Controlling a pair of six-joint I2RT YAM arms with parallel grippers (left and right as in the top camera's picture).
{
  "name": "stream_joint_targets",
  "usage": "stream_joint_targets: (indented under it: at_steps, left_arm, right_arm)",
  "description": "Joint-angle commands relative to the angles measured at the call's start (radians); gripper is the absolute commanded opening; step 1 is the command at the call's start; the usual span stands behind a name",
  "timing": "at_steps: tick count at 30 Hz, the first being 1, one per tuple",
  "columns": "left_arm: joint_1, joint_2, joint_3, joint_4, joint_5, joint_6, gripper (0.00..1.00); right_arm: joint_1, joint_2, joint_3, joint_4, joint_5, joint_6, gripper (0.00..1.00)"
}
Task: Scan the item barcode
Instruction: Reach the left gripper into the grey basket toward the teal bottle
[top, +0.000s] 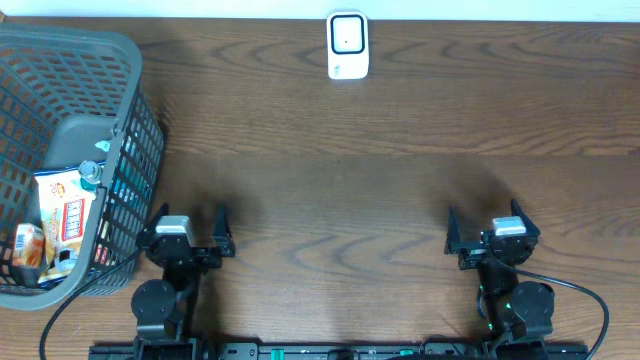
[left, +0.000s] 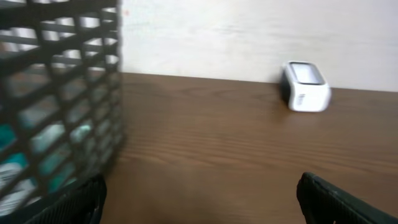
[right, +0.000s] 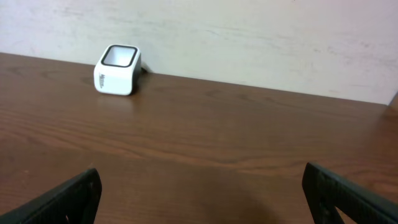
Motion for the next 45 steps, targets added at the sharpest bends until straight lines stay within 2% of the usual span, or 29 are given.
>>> stream_joint_targets:
  at_steps: [1, 12, 19, 24, 28, 33, 37, 42, 45]
  left_arm:
    - [0.004, 0.013, -0.019, -0.014, 0.217, 0.006, 0.98]
    - [0.004, 0.098, 0.001, -0.014, 0.248, 0.022, 0.98]
    - [0.004, 0.118, 0.149, -0.045, 0.248, 0.024, 0.98]
    - [0.005, 0.201, 0.36, -0.182, 0.247, 0.025, 0.98]
    - [0.005, 0.354, 0.578, -0.33, 0.247, 0.024, 0.98]
    - [0.004, 0.584, 0.906, -0.594, 0.25, 0.025, 0.98]
    - [0.005, 0.699, 1.072, -0.798, 0.281, 0.026, 0.98]
    - [0.005, 0.747, 1.08, -0.817, 0.382, 0.022, 0.98]
    - [0.005, 0.76, 1.086, -0.773, 0.377, 0.007, 0.98]
  right_arm:
    - [0.002, 0.0, -0.002, -0.003, 0.009, -0.013, 0.99]
    - [0.002, 0.0, -0.002, -0.003, 0.009, -0.013, 0.99]
    - [0.002, 0.0, -0.002, -0.003, 0.009, -0.013, 0.99]
    - [0.002, 0.0, -0.002, -0.003, 0.009, -0.013, 0.99]
    - [0.002, 0.0, -0.002, -0.003, 0.009, -0.013, 0.99]
    - [0.002, 0.0, -0.002, -0.003, 0.009, -0.013, 0.99]
    - [0.002, 0.0, -0.002, -0.003, 0.009, -0.013, 0.99]
    - [0.002, 0.0, -0.002, -0.003, 0.009, -0.013, 0.99]
    - [0.002, 0.0, -0.002, -0.003, 0.009, -0.013, 0.99]
